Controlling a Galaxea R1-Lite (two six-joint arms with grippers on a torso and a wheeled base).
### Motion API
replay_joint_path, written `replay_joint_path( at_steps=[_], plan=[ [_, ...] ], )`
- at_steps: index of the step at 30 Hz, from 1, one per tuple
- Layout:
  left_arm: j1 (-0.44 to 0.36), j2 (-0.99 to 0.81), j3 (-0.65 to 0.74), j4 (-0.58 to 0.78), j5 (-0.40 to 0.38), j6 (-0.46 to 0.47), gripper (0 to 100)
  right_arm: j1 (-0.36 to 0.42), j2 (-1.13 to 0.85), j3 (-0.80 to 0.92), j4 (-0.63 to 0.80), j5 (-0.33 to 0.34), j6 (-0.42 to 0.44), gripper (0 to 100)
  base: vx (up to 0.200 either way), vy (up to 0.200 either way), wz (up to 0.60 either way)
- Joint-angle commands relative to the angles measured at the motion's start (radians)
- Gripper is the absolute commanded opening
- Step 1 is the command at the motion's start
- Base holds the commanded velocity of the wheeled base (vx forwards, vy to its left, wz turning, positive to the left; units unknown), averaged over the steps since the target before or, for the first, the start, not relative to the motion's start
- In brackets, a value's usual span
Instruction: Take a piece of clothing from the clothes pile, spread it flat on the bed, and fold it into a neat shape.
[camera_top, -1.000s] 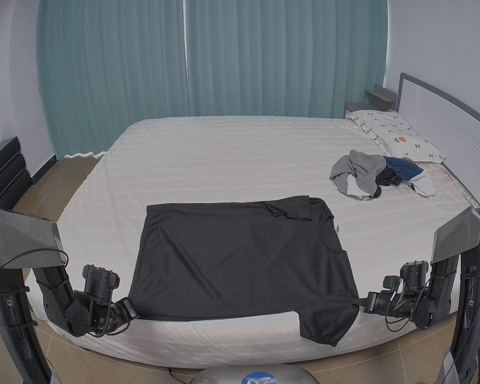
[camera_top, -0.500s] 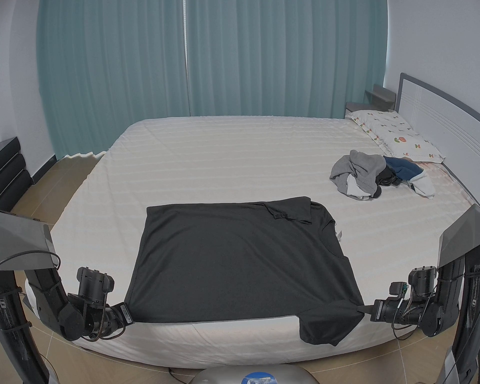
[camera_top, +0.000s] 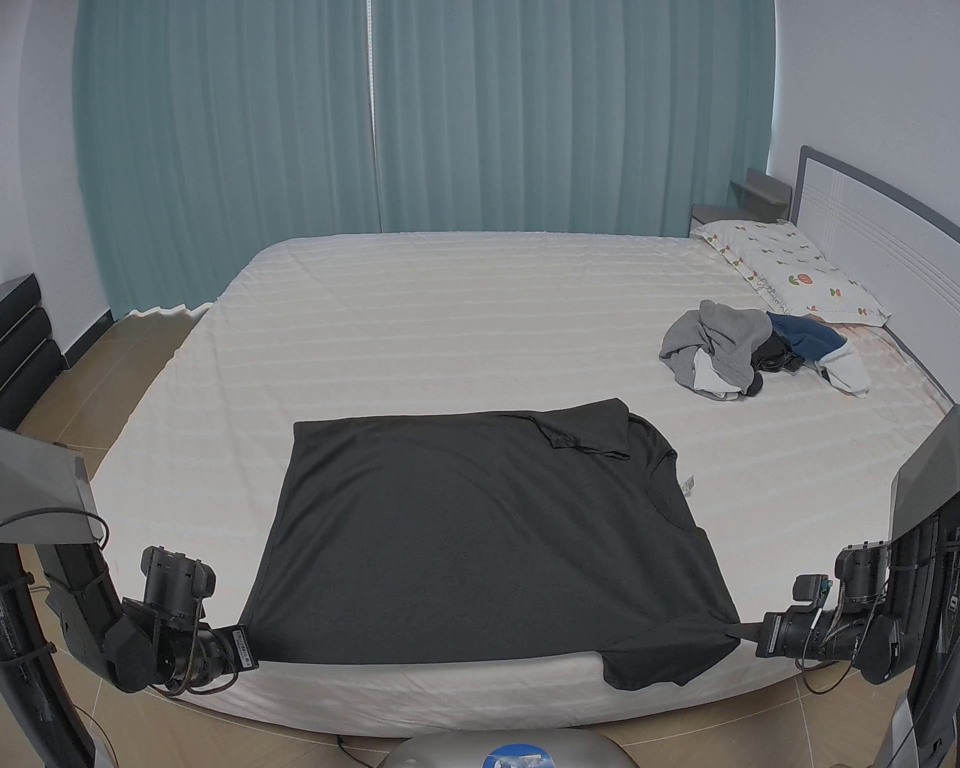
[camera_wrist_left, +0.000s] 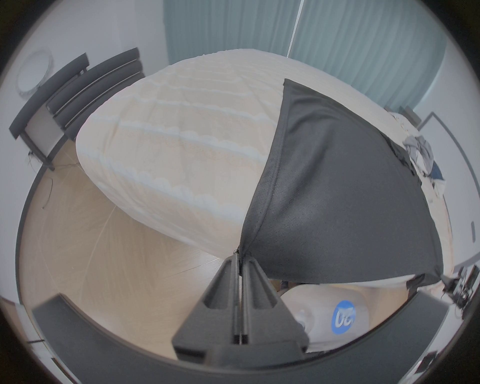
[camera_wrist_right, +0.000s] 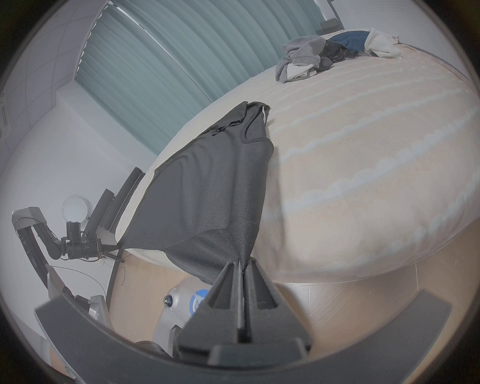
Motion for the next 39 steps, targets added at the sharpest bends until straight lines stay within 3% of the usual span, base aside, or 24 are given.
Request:
replay_joint_path(
  at_steps=[1,18,28,33,35,39],
  plan=[
    [0.001,-0.018,0.047,-0.004,0.002,0.045,0,-0.019,-0.001,0.027,-0.006,0.002,-0.011,0,0.0,0.0,0.0],
    [0.001,-0.02,0.114,0.0,0.026,0.14,0,-0.028,-0.057,0.027,0.186,0.002,-0.116,0,0.0,0.0,0.0],
    [0.001,-0.041,0.131,-0.005,0.037,0.172,0,-0.083,-0.153,0.027,0.31,0.006,-0.186,0,0.0,0.0,0.0],
    [0.018,-0.09,0.044,-0.005,0.037,0.097,0,-0.086,-0.161,0.023,0.233,0.009,-0.171,0,0.0,0.0,0.0],
    [0.018,-0.124,-0.021,-0.002,0.035,-0.015,0,-0.074,-0.136,0.021,0.129,0.007,-0.157,0,0.0,0.0,0.0],
    [0.021,-0.123,-0.071,-0.002,0.034,-0.064,0,-0.037,-0.09,-0.003,0.02,-0.005,-0.111,0,0.0,0.0,0.0]
  ],
)
